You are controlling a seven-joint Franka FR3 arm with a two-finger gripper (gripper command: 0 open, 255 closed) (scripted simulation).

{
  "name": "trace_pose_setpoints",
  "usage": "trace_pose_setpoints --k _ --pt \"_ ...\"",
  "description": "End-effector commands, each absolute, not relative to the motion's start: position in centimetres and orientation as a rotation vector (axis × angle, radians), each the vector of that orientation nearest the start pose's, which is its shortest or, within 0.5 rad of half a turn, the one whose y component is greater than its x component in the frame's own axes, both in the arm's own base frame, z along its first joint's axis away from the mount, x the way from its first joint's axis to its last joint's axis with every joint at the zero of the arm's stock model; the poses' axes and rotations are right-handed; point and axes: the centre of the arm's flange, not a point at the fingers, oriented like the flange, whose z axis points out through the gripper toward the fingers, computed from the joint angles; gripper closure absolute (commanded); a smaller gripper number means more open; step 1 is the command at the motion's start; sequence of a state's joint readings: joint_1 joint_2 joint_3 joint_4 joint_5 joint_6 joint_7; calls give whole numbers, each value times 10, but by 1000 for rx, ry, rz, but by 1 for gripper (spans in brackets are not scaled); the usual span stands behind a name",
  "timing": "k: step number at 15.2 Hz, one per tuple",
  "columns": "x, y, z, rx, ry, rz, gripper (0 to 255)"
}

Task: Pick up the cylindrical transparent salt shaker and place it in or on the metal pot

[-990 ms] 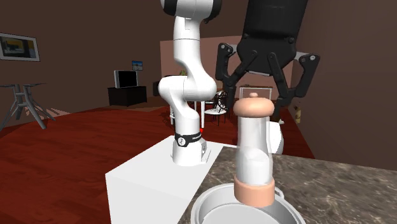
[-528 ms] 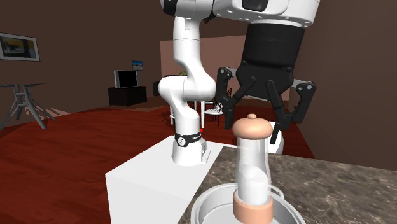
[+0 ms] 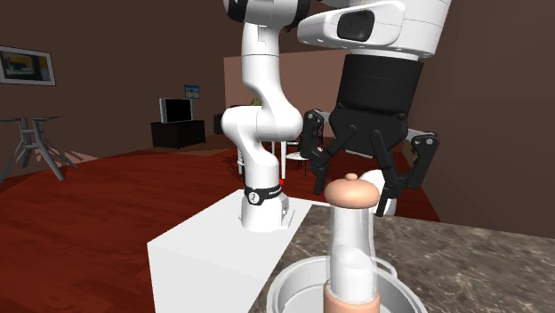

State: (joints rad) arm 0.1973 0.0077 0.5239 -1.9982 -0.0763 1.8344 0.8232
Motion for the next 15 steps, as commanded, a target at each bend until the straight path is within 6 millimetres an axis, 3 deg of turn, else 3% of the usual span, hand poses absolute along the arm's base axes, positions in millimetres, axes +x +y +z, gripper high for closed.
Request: trace_pose_setpoints --k 1,3,4,9,13,15 --pt "407 349 442 -3304 125 123 255" --pt "407 349 442 -3304 125 123 255" --pt "407 349 442 -3304 125 123 0" --pt "407 349 442 -3304 125 123 0" --pt "411 357 491 -3304 125 123 0" --pt "411 357 491 -3304 125 123 0"
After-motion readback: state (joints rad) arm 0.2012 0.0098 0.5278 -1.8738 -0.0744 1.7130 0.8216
